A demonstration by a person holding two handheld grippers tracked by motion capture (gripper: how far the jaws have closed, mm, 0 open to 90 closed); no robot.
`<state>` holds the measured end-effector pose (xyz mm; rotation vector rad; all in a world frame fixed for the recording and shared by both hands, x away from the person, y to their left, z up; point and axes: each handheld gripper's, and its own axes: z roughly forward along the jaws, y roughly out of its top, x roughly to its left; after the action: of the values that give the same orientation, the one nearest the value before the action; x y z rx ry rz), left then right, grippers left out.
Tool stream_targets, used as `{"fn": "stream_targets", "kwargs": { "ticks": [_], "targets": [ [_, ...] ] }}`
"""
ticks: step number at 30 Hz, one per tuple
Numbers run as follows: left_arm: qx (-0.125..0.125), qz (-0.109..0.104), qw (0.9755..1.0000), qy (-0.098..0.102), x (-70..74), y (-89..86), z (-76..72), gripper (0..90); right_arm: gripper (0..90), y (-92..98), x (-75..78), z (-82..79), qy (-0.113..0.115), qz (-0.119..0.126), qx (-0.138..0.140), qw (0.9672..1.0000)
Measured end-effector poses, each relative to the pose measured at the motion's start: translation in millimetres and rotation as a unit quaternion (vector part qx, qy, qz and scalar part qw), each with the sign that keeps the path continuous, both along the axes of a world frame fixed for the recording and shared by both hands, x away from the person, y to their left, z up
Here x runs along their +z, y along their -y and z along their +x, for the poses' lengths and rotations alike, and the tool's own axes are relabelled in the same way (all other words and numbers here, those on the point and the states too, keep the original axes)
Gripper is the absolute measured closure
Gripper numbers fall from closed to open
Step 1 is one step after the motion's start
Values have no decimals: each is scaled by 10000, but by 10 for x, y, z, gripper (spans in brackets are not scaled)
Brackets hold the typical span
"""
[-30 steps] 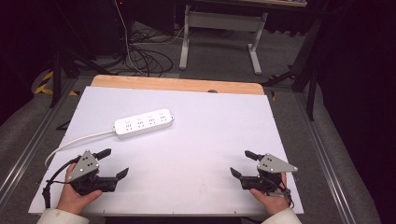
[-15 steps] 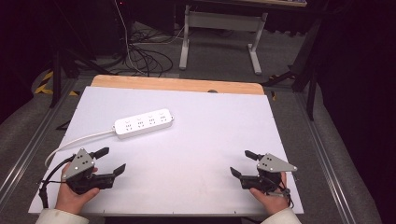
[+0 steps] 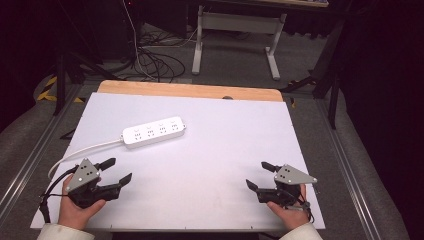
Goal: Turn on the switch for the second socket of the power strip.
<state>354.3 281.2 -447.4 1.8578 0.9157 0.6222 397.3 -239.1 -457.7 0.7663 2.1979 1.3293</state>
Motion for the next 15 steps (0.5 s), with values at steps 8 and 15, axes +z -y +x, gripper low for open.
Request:
{"fn": "stream_targets", "kwargs": {
  "ticks": [8,15],
  "targets": [
    [-101,147,9998,-59,109,41,59,350,208,-4,4,-7,29,-17,1,10000],
    [-42,133,9999,-52,206,45,134,405,208,-13,1,-7,19,-32,7,10000]
  ]
}}
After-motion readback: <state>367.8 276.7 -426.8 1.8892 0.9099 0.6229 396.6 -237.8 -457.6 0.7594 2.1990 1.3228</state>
